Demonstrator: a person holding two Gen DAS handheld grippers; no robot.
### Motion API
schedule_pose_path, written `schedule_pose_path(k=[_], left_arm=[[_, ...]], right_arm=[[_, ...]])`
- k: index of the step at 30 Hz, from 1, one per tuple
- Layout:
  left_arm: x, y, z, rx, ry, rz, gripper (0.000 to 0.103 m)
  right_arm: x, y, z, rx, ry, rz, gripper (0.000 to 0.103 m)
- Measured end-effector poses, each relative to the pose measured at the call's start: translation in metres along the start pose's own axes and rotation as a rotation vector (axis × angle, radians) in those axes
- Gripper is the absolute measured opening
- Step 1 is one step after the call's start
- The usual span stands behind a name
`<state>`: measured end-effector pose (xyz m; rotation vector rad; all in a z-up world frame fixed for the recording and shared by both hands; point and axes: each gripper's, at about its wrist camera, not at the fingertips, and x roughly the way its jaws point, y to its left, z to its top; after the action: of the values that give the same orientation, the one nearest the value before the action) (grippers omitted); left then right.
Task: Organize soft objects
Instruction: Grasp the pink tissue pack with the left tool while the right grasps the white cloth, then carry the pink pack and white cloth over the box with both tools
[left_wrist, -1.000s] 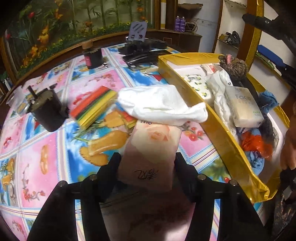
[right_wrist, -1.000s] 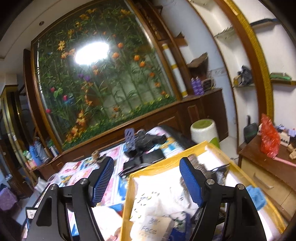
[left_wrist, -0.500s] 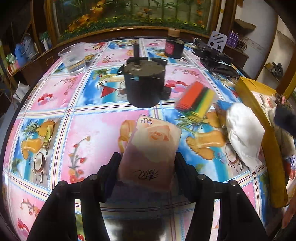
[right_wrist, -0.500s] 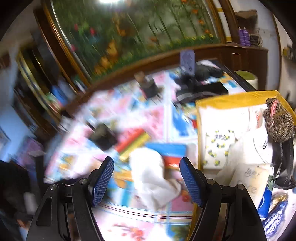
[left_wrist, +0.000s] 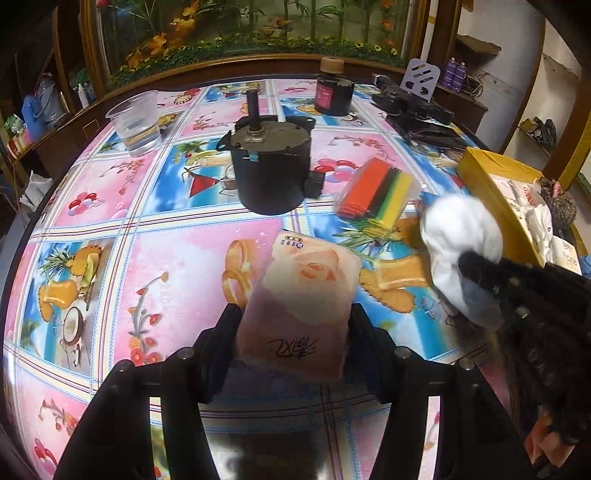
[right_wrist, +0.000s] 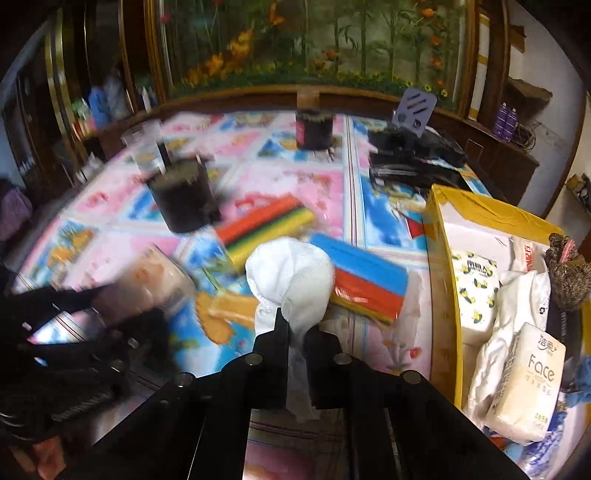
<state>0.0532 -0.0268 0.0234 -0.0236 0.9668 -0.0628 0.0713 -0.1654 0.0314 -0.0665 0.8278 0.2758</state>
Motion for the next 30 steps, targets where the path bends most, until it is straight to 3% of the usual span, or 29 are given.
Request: schedule_pose_path(k=[4,9,15,25,30], left_arm=[[-0.010,-0.011,0.001,0.014,-0.056,-0.046,0.058],[-0.031,-0.022,0.002,0.020,-0.177,-0.064,0.058],[-0.048,-0.021,0.004,-0.007,-0.298,-0.016,0.058],[-0.056,-0.021,0.003,0.004,-0.375,0.065,0.058],[-0.063,-0.022,0.002,0.006,-0.428,0.096,0.058]], right_arm=[[-0.029,-0.016,0.007,0.085,-0.183,0.156,0.008],[-0.047,-0.021,0.008,0.111,-0.282,0.189,0.008],[-0.055,-0.027,0.006,0.150,-0.302,0.183,0.008],[-0.054,-0.024,0.005,0.128,-0.301,0.148,0.009],[-0.063,-0.022,0.004,0.119,-0.341,0.116,0.009]])
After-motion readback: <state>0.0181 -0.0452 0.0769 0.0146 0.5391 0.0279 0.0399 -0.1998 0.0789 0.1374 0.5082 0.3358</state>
